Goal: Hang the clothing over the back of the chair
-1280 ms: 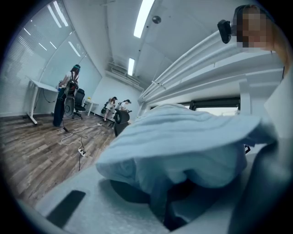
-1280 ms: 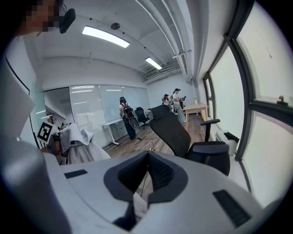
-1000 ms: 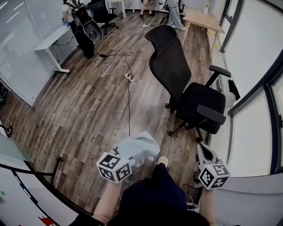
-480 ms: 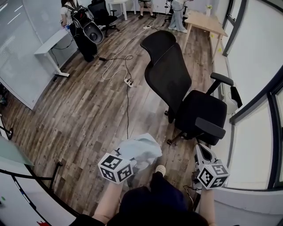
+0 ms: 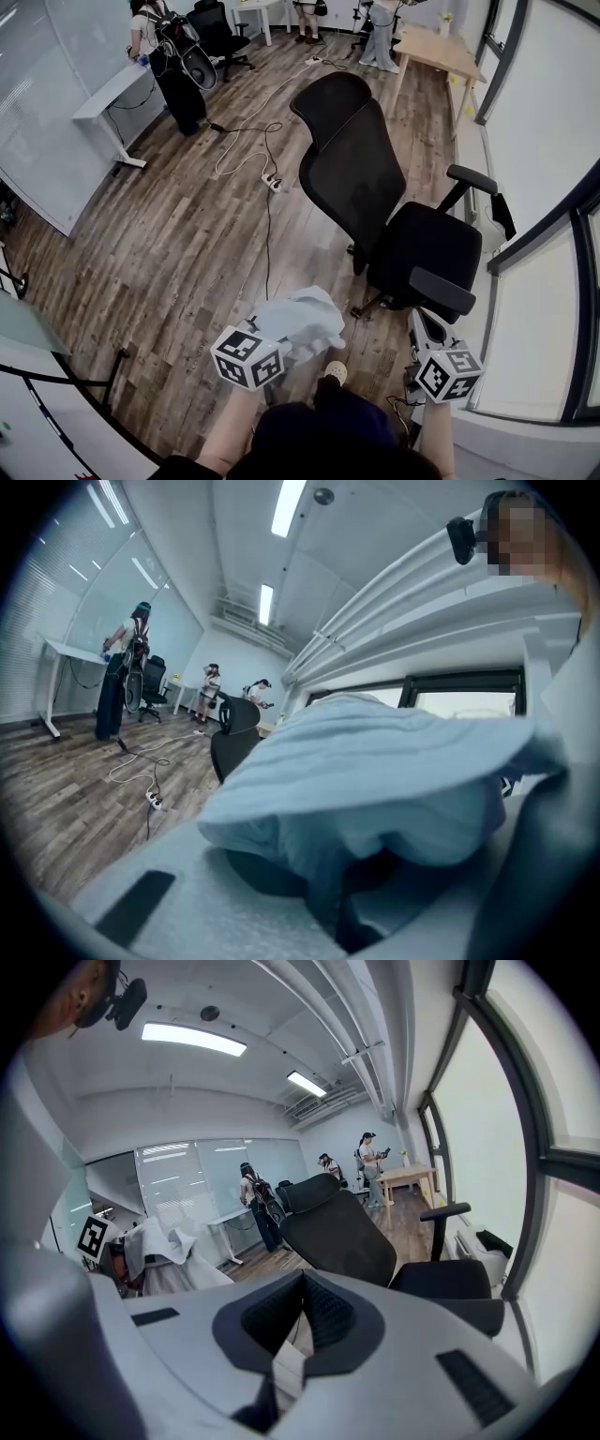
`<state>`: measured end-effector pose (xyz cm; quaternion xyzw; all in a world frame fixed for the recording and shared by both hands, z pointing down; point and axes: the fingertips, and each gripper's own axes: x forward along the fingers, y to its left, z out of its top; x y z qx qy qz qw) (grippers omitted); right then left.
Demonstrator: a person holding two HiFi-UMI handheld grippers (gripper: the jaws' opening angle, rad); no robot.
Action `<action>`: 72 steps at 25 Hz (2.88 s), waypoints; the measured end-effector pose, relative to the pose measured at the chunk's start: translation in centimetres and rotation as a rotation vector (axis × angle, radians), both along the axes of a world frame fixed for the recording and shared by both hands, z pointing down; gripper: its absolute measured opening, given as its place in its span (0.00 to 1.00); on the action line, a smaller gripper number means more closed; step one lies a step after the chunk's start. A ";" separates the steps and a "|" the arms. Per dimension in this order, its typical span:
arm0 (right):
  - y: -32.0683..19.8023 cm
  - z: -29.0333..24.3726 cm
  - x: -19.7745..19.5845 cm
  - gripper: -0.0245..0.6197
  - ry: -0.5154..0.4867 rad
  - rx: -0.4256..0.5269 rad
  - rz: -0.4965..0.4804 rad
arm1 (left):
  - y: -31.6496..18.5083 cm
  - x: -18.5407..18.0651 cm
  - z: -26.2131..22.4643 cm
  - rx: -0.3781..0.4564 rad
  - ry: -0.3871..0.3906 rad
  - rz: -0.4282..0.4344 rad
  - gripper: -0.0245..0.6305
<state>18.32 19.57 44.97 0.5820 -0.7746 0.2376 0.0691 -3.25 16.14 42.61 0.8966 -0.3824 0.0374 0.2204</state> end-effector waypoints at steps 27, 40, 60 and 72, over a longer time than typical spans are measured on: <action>-4.5 1.4 3.0 0.04 -0.090 0.015 -0.070 | -2.2 4.9 -1.1 0.061 0.008 -0.037 0.07; -4.9 1.7 1.7 0.04 -0.113 0.003 -0.091 | -1.9 4.4 -0.4 0.030 -0.002 -0.038 0.07; -17.6 0.9 3.6 0.04 -0.115 -0.022 -0.011 | -16.2 7.6 -0.7 0.004 0.022 0.062 0.07; -25.1 0.7 2.3 0.04 -0.107 -0.037 0.014 | -24.4 6.7 -1.1 0.000 0.034 0.097 0.07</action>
